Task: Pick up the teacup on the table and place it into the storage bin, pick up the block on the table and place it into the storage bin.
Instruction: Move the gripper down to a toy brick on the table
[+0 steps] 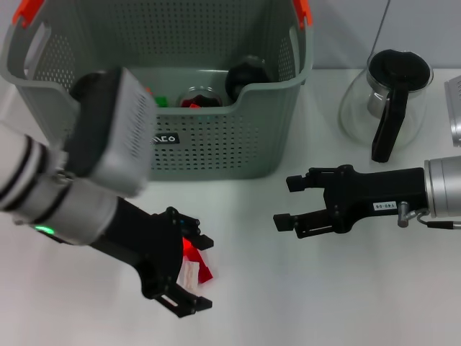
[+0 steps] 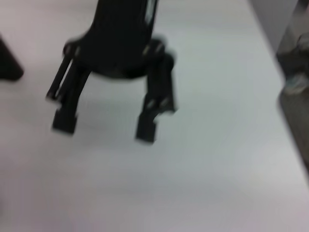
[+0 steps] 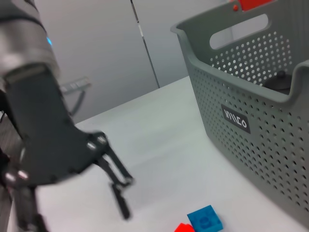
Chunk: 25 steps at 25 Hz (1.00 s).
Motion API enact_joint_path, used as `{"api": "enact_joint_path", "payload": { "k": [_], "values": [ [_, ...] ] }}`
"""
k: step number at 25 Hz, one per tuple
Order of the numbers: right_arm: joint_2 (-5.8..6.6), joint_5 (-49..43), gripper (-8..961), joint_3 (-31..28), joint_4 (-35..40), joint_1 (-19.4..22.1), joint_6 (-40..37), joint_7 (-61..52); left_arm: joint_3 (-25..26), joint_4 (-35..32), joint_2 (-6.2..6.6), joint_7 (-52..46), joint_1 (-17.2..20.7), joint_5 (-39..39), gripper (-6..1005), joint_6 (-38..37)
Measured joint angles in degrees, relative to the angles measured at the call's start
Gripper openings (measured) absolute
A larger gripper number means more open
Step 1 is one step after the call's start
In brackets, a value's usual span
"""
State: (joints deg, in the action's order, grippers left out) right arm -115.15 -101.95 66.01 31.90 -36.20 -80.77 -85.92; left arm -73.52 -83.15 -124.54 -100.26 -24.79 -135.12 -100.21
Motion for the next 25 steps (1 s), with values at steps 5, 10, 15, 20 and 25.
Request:
{"api": "enact_joint_path", "payload": {
  "k": [5,10,15,20,25],
  "values": [
    [-0.06,0.00,924,-0.02,-0.23,0.05,0.00,0.01,-5.03,3.59,-0.08,-0.02,-0.50,-3.33,873,7.45],
    [-0.05,0.00,924,-0.33,-0.21,0.53,0.00,0.02,-9.00,6.11,-0.18,0.24,-0.61,-6.33,872,11.67],
    [-0.10,0.00,924,-0.43,-0.04,0.70,0.00,-0.05,-12.25,8.12,-0.27,0.43,-0.44,-7.75,869,15.74],
    [0.00,0.00,925,-0.55,-0.01,0.55,-0.02,-0.07,-13.44,9.48,-0.26,0.45,-0.65,-9.37,862,18.41],
    [0.08,0.00,925,-0.62,0.00,0.33,-0.01,-0.09,-13.79,9.57,-0.26,0.47,-0.65,-10.22,855,19.39]
  ]
}}
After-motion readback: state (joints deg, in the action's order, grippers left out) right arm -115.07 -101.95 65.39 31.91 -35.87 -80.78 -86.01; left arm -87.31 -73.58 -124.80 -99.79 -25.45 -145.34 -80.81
